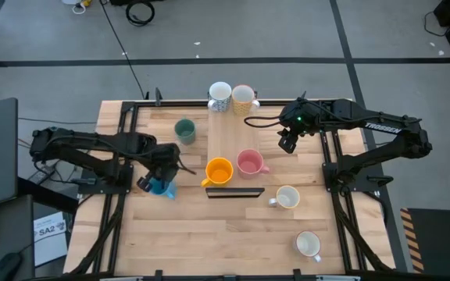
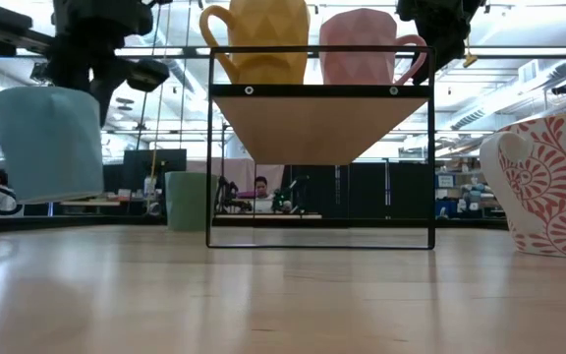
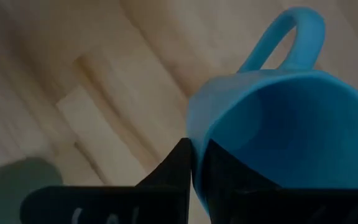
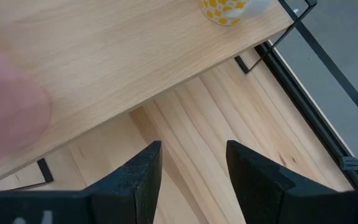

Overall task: Place coffee mugs
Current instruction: Put the blue mug on the shelf

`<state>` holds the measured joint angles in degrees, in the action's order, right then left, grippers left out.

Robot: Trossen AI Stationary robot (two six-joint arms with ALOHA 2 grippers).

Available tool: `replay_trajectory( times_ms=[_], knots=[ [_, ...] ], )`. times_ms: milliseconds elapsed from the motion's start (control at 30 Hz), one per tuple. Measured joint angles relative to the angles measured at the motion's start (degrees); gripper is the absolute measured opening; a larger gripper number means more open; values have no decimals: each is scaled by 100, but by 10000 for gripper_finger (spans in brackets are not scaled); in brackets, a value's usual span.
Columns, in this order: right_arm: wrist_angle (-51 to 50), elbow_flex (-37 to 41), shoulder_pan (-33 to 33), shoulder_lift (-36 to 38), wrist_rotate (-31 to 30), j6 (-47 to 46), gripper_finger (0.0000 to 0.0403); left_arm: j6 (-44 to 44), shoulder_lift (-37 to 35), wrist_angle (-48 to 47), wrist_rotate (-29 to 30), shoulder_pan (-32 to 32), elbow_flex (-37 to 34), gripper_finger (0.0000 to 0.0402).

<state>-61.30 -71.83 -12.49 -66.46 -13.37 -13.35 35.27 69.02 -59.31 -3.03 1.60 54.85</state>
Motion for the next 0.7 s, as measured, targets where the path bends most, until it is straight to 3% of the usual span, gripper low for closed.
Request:
replay_trajectory(
  times_ms=[333, 700],
  knots=[
    [24, 0, 0, -1, 4, -1, 185, 57, 779, 458, 40, 923, 2, 30],
    [60, 0, 0, -1, 5, -1, 185, -10, 1302, 780, 18, 1174, 17, 33]
  ],
)
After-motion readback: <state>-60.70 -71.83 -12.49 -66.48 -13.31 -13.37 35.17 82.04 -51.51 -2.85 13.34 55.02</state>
